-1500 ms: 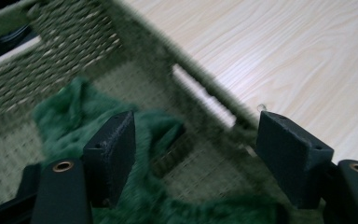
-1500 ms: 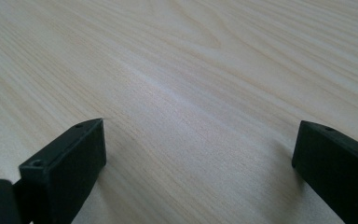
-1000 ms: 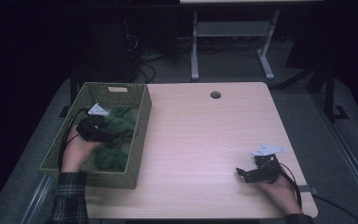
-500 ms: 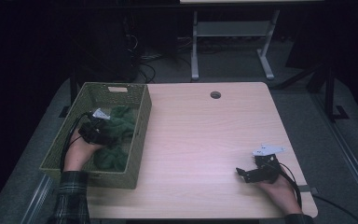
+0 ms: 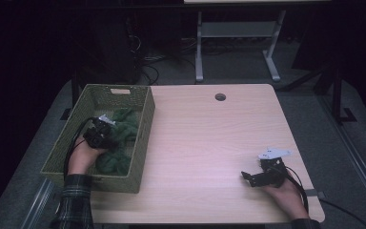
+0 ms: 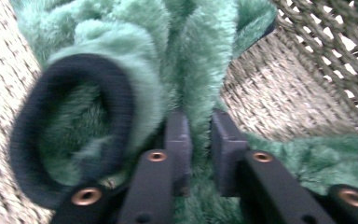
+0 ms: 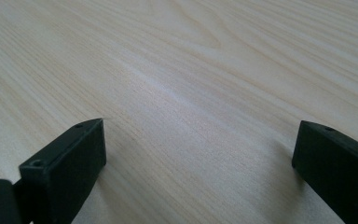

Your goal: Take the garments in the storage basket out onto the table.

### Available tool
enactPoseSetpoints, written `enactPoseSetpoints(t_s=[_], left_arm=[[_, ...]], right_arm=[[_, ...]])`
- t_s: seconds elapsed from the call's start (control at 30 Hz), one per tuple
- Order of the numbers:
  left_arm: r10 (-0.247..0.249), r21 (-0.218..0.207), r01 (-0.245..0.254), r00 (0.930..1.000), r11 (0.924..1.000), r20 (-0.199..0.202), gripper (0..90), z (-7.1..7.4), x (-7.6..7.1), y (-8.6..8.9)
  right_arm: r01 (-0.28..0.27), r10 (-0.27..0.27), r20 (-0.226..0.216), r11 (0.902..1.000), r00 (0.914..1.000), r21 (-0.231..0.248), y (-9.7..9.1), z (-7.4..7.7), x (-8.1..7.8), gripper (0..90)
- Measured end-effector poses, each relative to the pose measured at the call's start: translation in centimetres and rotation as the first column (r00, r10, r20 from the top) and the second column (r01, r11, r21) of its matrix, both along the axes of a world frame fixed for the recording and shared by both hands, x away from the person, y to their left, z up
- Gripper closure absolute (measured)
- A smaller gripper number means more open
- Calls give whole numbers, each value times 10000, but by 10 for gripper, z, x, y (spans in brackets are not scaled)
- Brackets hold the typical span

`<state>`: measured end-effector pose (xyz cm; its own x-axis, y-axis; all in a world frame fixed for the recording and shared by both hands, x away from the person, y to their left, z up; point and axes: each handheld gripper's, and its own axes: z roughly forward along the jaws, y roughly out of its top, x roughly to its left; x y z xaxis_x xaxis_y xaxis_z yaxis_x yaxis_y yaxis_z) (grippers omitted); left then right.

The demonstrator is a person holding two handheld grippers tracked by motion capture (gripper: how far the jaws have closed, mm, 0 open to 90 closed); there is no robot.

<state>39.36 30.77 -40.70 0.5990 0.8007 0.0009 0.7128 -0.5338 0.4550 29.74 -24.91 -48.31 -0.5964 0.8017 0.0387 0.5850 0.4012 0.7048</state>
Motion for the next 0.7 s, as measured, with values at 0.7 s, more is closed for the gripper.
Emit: enactPoseSetpoints(t_s=[0.7], left_arm=[[487,-2435,-302,9963,9694,703,850,46,-16,15]], right_arm=[[-11,11,2,10000,10000,-15,0,0,0,24]])
